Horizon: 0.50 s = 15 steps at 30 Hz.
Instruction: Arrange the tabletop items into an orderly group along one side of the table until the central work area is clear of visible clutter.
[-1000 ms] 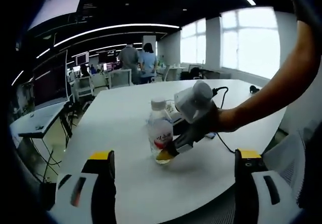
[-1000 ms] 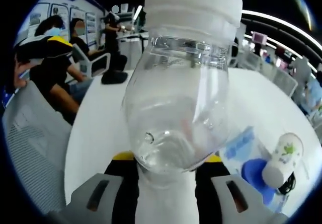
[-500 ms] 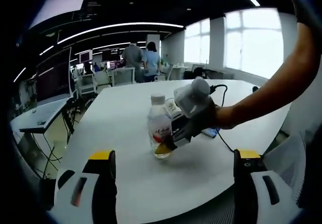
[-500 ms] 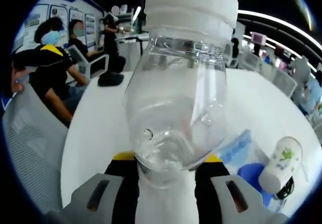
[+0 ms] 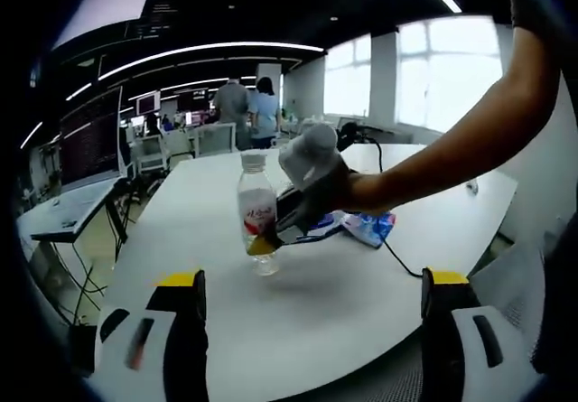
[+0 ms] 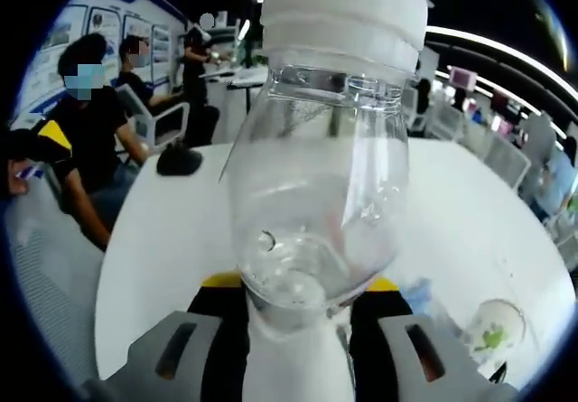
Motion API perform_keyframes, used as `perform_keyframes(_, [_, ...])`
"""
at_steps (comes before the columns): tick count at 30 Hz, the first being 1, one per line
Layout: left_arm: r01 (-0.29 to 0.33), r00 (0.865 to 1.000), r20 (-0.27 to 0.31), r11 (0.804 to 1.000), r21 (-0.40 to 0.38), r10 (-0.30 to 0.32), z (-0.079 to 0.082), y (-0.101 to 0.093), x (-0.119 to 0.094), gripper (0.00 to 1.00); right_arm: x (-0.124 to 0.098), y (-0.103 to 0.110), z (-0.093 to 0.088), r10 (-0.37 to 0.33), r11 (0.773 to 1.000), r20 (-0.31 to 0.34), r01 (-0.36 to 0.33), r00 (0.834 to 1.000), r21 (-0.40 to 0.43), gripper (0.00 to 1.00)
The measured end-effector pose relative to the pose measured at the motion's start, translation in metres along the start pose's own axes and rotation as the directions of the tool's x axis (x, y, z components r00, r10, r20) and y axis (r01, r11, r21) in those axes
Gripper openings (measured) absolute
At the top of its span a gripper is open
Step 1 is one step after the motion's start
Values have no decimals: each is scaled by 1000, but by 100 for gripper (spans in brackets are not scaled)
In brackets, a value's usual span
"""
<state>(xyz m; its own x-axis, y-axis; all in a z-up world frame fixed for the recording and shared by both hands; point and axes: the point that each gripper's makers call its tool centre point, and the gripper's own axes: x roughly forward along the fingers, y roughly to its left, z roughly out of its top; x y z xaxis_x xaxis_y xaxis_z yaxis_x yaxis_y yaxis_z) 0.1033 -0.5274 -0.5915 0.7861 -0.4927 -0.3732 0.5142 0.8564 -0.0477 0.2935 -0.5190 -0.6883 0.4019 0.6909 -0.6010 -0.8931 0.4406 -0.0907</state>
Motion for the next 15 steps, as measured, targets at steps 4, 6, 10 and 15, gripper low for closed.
perform_keyframes(4, [-5, 1000, -9, 1000, 18, 5, -2, 1, -1, 100, 8, -9, 8, -2, 1000, -4, 2, 1000, -5, 39])
perform_keyframes(6, [-6, 1000, -2, 1000, 13, 6, -1, 2, -2, 100, 13, -15, 13, -4, 1000, -5, 4, 1000, -12, 39])
perform_keyframes(10, [-11, 1000, 2, 1000, 1, 11, 0, 4, -1, 100, 23, -24, 23, -5, 1000, 2, 5, 1000, -16, 39])
perform_keyframes(15, [-15, 1000, 9, 1000, -12, 15, 1, 7, -2, 100, 34, -30, 30, -3, 1000, 10, 3, 1000, -22, 39])
